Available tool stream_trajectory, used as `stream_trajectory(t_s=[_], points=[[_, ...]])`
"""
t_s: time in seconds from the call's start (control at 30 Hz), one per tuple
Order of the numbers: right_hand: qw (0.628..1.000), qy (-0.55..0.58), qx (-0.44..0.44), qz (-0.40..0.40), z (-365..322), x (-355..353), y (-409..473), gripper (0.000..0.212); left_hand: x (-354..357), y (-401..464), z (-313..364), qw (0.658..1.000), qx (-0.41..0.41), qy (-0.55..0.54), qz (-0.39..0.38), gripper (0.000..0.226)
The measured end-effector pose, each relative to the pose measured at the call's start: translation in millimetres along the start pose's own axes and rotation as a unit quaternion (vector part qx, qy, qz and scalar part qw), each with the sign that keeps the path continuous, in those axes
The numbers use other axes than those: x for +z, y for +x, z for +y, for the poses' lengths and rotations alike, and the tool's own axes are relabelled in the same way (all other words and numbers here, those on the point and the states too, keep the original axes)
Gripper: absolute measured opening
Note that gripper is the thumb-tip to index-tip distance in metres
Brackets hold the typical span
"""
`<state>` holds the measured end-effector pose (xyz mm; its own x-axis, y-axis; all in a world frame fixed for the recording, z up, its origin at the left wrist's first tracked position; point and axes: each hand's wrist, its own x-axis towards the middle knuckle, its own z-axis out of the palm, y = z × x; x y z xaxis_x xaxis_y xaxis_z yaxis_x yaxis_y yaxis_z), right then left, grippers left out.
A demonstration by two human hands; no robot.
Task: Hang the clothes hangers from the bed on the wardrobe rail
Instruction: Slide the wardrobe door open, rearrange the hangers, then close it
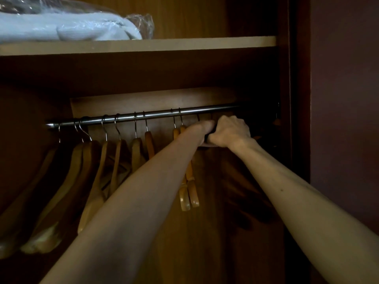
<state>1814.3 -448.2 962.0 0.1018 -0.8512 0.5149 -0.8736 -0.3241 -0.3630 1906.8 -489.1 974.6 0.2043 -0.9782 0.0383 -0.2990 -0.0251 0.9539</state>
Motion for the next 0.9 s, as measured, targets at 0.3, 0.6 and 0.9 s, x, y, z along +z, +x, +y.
stream_trajectory(t_s=[0.3, 0.6, 0.9], points=[[1.0, 0.023, 0.007, -0.006, 74, 42, -149, 0.042, 68, -94, -97, 0.992, -0.074, -0.065, -0.085, 0.035], [0.995, 0.004, -0.017, -0.098, 76, 125, -292, 0.074, 73, -157, -266, 0.961, -0.214, -0.176, -0.002, 0.058], [0.928, 0.227, -0.013, -0.297, 102, 155, -343, 0.103, -23, -229, -356, 0.968, -0.236, -0.073, -0.054, 0.068]])
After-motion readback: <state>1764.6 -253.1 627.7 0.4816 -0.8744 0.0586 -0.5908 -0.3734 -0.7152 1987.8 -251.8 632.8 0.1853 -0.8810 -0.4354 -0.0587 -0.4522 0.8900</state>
